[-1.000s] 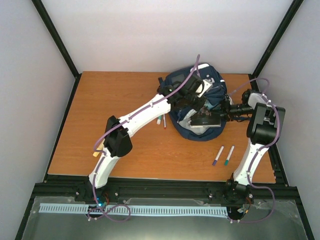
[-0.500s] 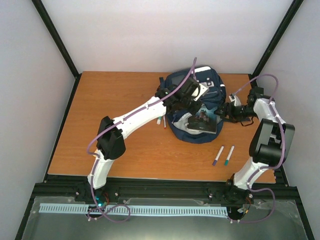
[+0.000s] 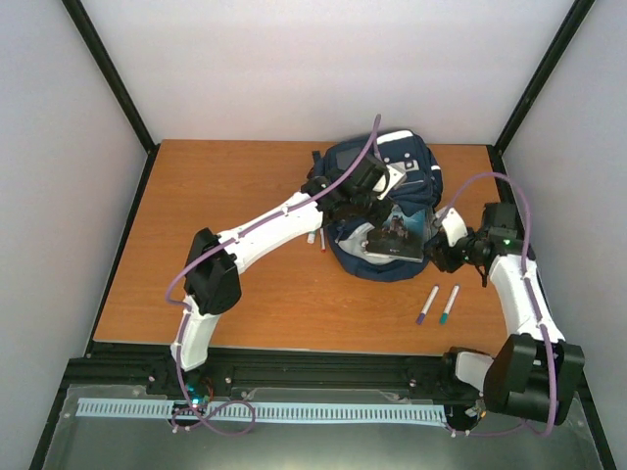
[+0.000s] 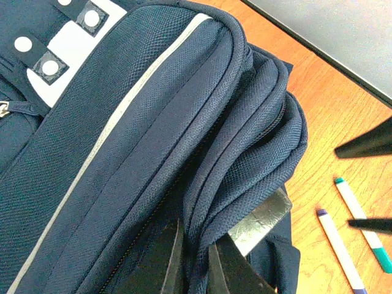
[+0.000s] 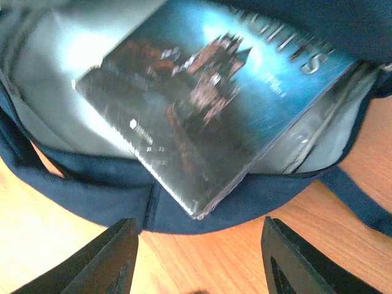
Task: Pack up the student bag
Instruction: Place the book in the student bag.
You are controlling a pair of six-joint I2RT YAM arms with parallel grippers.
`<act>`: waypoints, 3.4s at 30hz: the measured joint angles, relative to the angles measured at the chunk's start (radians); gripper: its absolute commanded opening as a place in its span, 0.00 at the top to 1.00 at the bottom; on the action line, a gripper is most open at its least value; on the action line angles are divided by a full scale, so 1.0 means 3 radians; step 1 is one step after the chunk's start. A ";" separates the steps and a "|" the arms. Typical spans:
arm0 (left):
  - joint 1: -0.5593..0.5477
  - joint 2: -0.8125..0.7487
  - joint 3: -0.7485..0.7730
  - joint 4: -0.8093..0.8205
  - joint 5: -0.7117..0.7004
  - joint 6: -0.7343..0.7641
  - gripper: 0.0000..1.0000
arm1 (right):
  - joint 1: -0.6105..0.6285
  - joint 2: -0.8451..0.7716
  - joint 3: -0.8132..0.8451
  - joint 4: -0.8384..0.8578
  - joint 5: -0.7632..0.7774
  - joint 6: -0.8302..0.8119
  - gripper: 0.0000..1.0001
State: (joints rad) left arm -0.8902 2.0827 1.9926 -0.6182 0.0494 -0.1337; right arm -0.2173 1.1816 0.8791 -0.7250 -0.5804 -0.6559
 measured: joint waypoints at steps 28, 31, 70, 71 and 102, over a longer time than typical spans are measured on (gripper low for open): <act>0.0000 -0.0025 -0.0051 0.0041 0.0099 -0.0081 0.99 | 0.0849 0.0426 -0.0904 0.1726 0.1483 -0.0866 0.58; 0.0000 -0.0025 -0.0053 0.0041 0.0117 -0.0094 0.99 | 0.0880 0.0473 -0.0905 0.1965 0.1583 -0.0814 0.63; 0.0010 -0.0139 -0.0095 -0.0122 0.0196 -0.0159 0.99 | 0.1375 0.0769 -0.0882 0.2197 0.1303 -0.1184 0.97; 0.0015 -0.0139 -0.0094 -0.0123 0.0196 -0.0160 0.99 | 0.1386 0.0848 -0.0849 0.2260 0.1334 -0.1181 0.97; 0.0039 -0.0153 -0.0028 -0.0193 0.0290 -0.0192 0.99 | 0.1771 0.1030 -0.1080 0.3230 0.1648 -0.1011 0.97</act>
State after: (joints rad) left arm -0.8783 2.0369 1.9842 -0.6762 0.1364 -0.1913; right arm 0.3141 1.4906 0.5552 0.2440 -0.0860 -0.9592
